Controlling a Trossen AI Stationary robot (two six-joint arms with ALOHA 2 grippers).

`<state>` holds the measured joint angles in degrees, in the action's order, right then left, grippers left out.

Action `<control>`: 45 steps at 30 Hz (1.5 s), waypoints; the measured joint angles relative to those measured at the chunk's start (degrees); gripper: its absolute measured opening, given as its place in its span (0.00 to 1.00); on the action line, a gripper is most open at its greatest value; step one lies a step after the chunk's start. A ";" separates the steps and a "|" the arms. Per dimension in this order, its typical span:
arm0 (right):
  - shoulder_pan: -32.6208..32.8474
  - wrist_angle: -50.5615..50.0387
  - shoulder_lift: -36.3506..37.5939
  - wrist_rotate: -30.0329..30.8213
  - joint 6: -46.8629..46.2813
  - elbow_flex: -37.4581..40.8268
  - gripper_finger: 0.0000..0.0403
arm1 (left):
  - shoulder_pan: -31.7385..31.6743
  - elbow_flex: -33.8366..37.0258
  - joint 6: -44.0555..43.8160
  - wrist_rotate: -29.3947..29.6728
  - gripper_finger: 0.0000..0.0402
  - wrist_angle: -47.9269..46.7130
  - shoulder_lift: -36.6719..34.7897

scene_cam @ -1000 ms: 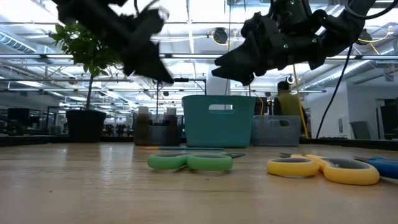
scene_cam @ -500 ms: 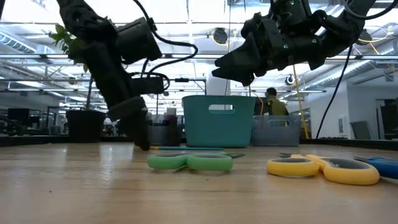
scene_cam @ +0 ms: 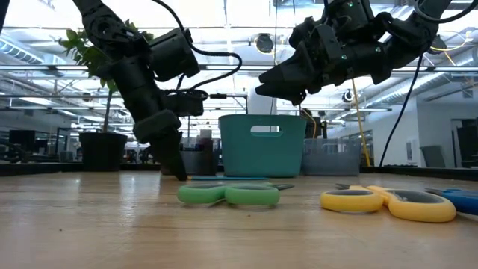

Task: Pick & Place Paint Supplies
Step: Put the blue paint brush into the blue bin

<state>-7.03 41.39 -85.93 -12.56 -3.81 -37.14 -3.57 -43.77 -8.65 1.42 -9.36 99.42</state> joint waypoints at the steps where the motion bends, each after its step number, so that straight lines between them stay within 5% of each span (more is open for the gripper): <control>1: 0.00 -0.02 0.00 -0.02 0.00 0.00 0.53 | 0.07 0.00 -0.03 0.03 0.04 -0.17 0.00; 32: 4.35 -7.17 -0.04 -0.92 3.00 0.00 0.59 | 12.69 -6.71 -1.51 16.67 0.00 -4.19 -13.08; 38: 4.49 -13.00 -0.07 6.47 3.02 0.02 0.56 | 12.69 -6.62 -1.55 16.69 0.00 -3.81 -13.25; 45: 4.37 -12.52 -0.07 8.02 3.04 0.02 0.50 | 12.69 -6.62 -2.00 16.66 0.00 -3.90 -13.25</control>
<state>-2.66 28.87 -86.00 -4.54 -0.78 -37.12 9.13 -50.39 -10.66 18.09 -13.26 86.17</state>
